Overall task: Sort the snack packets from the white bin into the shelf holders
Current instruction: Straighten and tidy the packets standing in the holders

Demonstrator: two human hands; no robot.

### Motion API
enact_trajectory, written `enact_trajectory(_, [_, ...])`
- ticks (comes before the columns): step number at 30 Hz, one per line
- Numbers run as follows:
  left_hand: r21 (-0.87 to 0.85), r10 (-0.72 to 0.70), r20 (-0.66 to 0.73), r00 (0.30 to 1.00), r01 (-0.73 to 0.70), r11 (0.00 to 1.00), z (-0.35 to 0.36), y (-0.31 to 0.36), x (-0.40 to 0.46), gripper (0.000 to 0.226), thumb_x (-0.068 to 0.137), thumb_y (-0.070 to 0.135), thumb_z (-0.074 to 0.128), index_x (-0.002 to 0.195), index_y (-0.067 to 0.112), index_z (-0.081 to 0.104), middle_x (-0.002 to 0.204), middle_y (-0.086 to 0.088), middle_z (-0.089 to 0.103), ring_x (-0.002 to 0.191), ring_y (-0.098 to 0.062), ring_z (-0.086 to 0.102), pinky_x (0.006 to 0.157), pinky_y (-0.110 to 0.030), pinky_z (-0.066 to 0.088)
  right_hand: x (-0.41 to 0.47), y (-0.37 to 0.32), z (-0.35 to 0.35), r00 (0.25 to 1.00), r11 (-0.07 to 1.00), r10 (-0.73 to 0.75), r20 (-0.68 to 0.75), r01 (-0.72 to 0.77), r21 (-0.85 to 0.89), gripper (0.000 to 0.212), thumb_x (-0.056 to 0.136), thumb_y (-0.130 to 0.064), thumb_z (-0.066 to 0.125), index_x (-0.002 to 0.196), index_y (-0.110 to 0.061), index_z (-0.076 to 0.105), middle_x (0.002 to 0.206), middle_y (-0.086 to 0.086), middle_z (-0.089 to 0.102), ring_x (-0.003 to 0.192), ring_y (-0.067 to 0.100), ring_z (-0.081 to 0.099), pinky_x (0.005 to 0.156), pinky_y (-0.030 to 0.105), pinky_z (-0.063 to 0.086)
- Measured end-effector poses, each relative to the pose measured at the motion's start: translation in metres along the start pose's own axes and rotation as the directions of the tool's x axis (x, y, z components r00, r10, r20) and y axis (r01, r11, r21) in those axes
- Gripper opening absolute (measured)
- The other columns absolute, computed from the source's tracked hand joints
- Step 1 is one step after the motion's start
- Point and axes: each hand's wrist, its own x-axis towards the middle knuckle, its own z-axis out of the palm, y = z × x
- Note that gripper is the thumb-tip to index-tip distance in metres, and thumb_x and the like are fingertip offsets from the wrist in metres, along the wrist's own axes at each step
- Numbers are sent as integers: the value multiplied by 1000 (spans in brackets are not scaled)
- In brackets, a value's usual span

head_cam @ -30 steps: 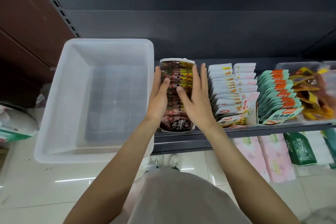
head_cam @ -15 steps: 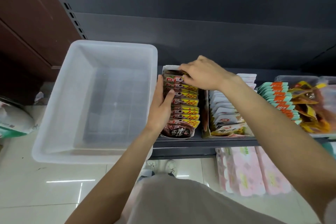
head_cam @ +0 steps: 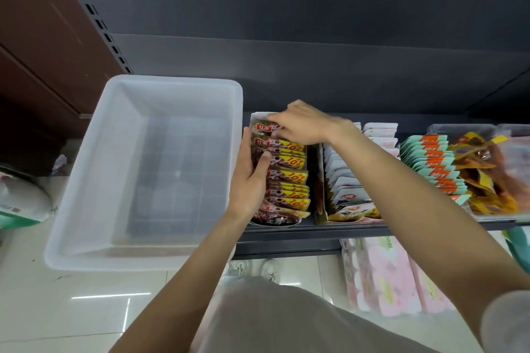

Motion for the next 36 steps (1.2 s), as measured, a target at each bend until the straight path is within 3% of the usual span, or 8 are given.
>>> enact_trajectory(6, [-13,-8,-42,999,8,1000,1,-3,0,53,98,42,40,147,39,19,148,8,37,131,-12,42,108,-44,39,-5,-2,-9,994,995,47,94,-55,78,33,101,-35,41,129,-24,50,94,-8,65,69,7,53,86,32,43])
enact_trajectory(11, [-82,0,-69,998,-6,997,-2,1,2,51,100,30,41,147,35,22,147,8,38,132,-10,41,110,-41,36,-36,-16,-9,942,956,214,-258,-148,254,38,99,-36,44,134,-23,49,127,-4,61,114,17,58,91,34,44])
enact_trajectory(16, [13,56,-113,992,-55,998,-20,24,26,39,100,31,39,140,32,38,145,5,43,129,-10,43,106,-25,37,-62,-31,11,860,858,402,-314,-235,456,45,99,-27,48,142,-19,41,144,0,45,125,16,47,105,31,36])
enact_trajectory(20, [223,138,42,989,-144,964,-27,36,44,42,102,30,34,144,27,35,151,12,33,136,-3,30,111,-20,25,-67,-61,29,706,579,665,-243,-281,765,59,100,-31,44,151,-21,17,158,-4,16,144,9,14,110,19,13])
enact_trajectory(23, [49,24,117,993,-30,998,-20,27,38,47,102,36,33,147,35,23,153,14,27,137,-4,30,114,-29,27,-60,-76,41,730,176,683,-33,-121,977,64,102,-33,38,152,-25,0,159,-8,12,143,5,14,115,24,12])
enact_trajectory(24, [-47,-18,129,992,25,999,-17,23,34,45,101,37,33,146,38,24,149,13,34,133,-4,37,111,-30,32,-57,-76,44,749,138,662,-23,-91,986,64,102,-33,37,152,-26,-4,159,-8,8,144,5,11,118,28,10])
enact_trajectory(31, [-186,-70,147,987,97,978,-12,21,24,61,88,47,43,145,38,28,142,9,46,128,-10,47,110,-44,34,-50,-72,49,826,445,555,-103,-190,875,71,101,-37,38,151,-22,-9,155,-9,-27,141,3,-21,116,29,-5])
enact_trajectory(36, [-152,-23,45,999,29,988,-23,35,10,43,100,38,39,142,35,33,138,23,41,112,17,46,95,-9,37,-74,-79,30,781,296,617,-95,-119,948,63,98,-47,35,152,-32,6,159,-13,-5,143,-1,-4,119,32,4])
